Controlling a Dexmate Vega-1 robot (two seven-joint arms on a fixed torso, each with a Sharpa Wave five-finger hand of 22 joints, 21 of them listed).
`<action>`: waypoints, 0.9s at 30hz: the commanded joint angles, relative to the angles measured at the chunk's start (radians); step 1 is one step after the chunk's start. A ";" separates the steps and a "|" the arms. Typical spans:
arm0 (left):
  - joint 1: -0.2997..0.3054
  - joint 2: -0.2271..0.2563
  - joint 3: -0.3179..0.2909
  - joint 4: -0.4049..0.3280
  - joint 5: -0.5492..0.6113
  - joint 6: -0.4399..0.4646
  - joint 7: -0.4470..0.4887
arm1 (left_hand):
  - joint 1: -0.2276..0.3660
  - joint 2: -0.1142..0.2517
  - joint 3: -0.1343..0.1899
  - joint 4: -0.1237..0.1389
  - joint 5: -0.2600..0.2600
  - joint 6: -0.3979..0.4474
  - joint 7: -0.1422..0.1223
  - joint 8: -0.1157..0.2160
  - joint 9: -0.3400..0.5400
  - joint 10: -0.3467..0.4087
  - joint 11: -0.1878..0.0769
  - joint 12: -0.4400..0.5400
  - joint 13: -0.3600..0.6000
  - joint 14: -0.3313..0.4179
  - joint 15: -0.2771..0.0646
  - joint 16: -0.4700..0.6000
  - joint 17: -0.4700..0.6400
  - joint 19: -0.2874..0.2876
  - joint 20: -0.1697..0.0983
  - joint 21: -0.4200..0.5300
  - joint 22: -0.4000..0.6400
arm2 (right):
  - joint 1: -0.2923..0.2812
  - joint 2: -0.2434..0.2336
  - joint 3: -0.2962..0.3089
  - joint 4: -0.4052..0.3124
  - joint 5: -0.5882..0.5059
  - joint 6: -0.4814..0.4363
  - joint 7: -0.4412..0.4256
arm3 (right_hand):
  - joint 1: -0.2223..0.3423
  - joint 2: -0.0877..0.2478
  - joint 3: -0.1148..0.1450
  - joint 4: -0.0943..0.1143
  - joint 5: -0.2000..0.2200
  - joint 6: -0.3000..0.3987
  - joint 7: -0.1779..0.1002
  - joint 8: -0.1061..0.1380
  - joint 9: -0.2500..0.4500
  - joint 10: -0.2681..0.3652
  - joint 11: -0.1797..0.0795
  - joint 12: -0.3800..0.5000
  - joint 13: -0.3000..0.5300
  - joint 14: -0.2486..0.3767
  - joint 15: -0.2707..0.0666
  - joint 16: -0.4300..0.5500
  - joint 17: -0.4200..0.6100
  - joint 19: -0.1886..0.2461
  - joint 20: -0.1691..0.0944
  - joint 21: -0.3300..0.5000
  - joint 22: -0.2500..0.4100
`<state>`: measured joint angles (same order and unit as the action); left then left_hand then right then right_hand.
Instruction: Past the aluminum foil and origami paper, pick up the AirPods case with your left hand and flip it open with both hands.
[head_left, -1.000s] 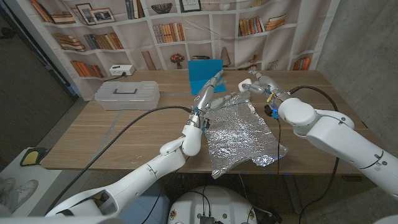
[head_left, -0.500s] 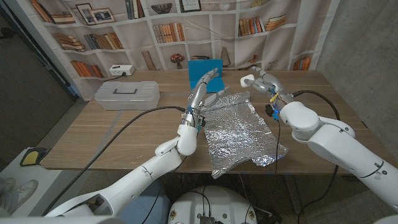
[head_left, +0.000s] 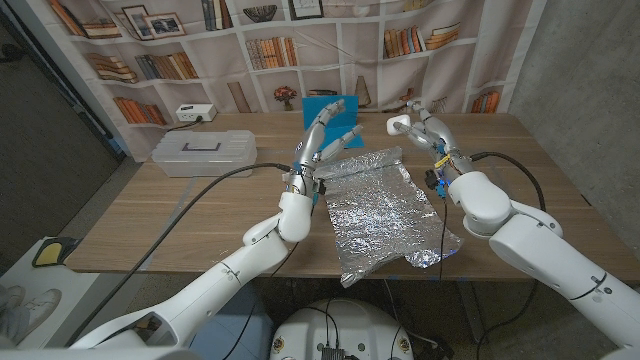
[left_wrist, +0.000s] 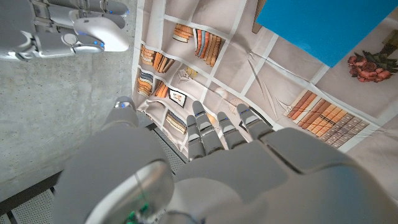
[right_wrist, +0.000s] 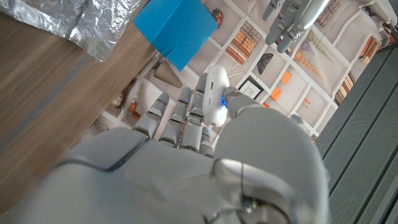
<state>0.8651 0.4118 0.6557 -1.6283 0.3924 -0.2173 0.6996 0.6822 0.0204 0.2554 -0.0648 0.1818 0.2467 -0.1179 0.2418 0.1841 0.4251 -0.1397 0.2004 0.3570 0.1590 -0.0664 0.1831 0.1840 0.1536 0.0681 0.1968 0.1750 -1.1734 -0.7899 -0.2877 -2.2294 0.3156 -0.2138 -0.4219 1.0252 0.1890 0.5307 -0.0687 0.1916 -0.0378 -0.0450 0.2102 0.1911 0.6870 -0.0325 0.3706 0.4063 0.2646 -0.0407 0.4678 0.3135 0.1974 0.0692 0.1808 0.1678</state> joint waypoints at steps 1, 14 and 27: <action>0.005 0.023 -0.038 -0.078 0.050 0.085 -0.011 | -0.007 0.016 0.006 -0.001 0.004 0.027 0.000 -0.006 0.005 0.033 -0.002 0.022 -0.001 0.018 -0.010 0.011 0.002 0.014 0.004 0.005 0.004 | -0.016 0.037 -0.019 0.046 -0.093 0.102 -0.021 | 0.000 0.008 -0.002 0.002 0.006 0.004 -0.011 0.002 0.002 0.144 -0.149 0.004 0.006 -0.006 -0.126 -0.002 0.002 0.003 -0.008 0.003 0.000; 0.004 0.050 -0.079 -0.129 0.045 0.113 -0.011 | -0.019 0.042 0.013 0.007 0.003 0.041 -0.003 -0.011 0.007 0.064 -0.001 0.034 -0.008 0.039 -0.017 0.018 0.002 0.026 0.023 0.009 0.005 | -0.024 0.032 0.000 0.041 -0.150 0.094 -0.016 | -0.002 0.009 -0.005 0.003 0.006 -0.005 -0.015 -0.004 0.003 0.142 -0.155 0.004 0.012 -0.021 -0.133 -0.004 0.003 -0.002 -0.015 0.004 0.000; -0.002 0.040 -0.078 -0.106 0.051 0.105 0.013 | -0.054 -0.032 -0.033 -0.005 0.016 0.031 -0.015 -0.032 0.007 0.068 -0.014 0.034 -0.024 0.054 -0.030 0.018 0.000 0.056 0.073 0.013 0.005 | -0.028 0.027 0.004 0.056 -0.166 0.121 0.025 | -0.004 0.011 -0.007 0.006 0.006 -0.003 -0.019 -0.005 0.003 0.139 -0.157 0.004 0.018 -0.023 -0.139 -0.001 0.003 0.005 -0.028 0.009 0.001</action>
<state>0.8675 0.4566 0.5838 -1.7400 0.4371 -0.1112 0.6906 0.6338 0.0068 0.2339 -0.0685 0.1890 0.2786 -0.1325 0.2164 0.1887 0.4897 -0.1466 0.2265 0.3337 0.2039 -0.0893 0.1936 0.1813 0.2053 0.1343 0.2045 0.1766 -1.1986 -0.7589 -0.2882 -2.1865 0.1725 -0.1173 -0.4242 1.0209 0.1926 0.5267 -0.0647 0.1914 -0.0394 -0.0540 0.2102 0.1911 0.6816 -0.0379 0.3702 0.4206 0.2433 -0.0406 0.4678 0.3133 0.1977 0.0516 0.1826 0.1678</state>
